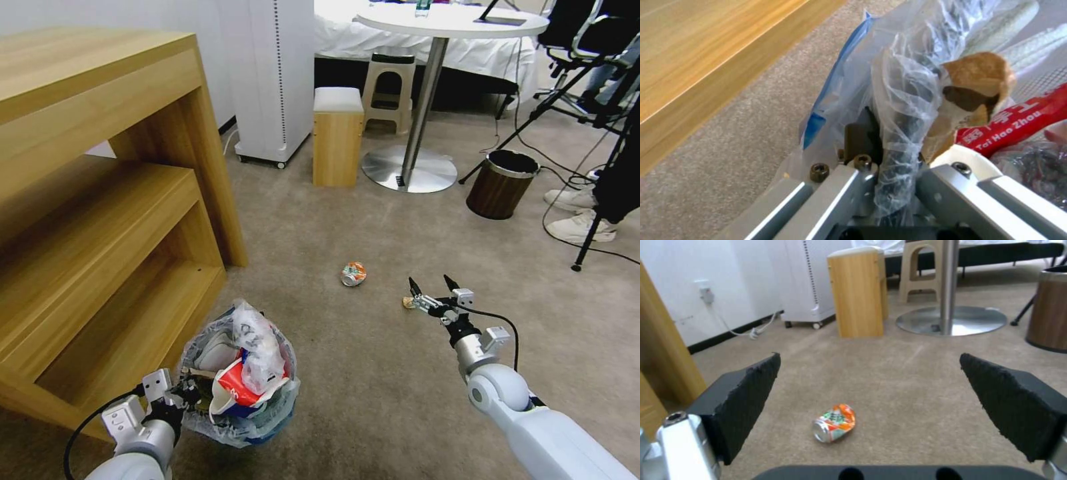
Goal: Pick up the trash bin and place the garbage on the floor into it.
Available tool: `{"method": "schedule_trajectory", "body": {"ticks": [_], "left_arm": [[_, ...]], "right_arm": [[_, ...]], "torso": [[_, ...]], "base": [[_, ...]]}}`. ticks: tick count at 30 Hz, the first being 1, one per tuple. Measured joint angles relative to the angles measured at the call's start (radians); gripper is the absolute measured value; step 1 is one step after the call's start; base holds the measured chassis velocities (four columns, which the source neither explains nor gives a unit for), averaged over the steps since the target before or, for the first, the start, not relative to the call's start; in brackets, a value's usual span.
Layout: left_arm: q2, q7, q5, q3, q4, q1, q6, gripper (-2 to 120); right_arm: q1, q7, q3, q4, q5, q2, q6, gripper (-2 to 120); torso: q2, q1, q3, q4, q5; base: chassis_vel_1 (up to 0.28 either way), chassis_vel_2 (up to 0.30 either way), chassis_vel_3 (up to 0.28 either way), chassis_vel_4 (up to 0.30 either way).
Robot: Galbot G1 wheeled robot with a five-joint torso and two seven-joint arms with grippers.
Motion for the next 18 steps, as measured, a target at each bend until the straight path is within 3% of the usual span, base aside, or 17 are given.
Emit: {"method": "schedule_trajectory", "body": {"ticks": [18], "left_arm": [[-0.001,0.002,-0.002,-0.007,-0.008,0.004,-0.006,0]], "right_arm": [[-0.019,-0.005,0.014,-0.005,-0.036,0.014,0.017,100]], "torso": [[0.000,0.000,0.000,0.0000,0.0000]], "base": [[-0.016,-0.010,-0.011,-0.013]]}}
